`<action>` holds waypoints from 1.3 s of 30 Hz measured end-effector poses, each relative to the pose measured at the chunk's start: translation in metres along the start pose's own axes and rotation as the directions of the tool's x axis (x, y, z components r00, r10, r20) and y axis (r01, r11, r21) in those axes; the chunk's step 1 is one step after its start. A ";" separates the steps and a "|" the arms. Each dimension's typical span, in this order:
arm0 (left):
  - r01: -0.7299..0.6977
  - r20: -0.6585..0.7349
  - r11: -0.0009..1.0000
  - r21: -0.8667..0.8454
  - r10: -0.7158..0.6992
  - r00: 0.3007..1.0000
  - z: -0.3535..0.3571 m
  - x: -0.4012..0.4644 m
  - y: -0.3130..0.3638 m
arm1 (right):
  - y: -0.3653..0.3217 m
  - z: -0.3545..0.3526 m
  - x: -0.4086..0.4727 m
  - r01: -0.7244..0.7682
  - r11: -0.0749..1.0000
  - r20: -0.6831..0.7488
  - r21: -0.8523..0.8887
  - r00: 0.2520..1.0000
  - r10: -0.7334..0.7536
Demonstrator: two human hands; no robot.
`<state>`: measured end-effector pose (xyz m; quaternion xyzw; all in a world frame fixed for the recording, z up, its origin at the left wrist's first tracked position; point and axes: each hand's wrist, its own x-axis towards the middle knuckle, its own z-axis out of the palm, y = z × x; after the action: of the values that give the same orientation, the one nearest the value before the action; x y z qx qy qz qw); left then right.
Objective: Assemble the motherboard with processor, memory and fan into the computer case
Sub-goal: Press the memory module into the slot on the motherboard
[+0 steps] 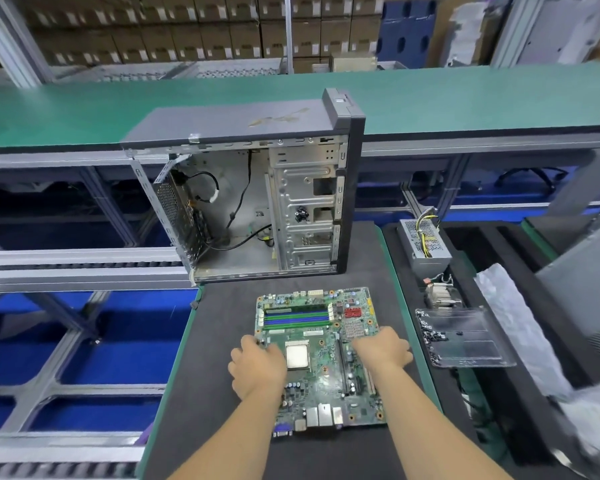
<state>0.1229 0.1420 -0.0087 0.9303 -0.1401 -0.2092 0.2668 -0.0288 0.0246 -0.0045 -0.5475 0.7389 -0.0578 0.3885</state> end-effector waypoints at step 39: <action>-0.094 0.525 0.878 -0.470 0.364 0.769 0.193 -0.151 0.255 | 0.157 -0.266 0.220 -0.088 0.992 -0.422 0.087 0.899 0.116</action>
<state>-0.1368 -0.0946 0.0316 0.7117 -0.2842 -0.4819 0.4248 -0.3394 -0.1916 -0.0130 -0.4691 0.8312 -0.1797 0.2382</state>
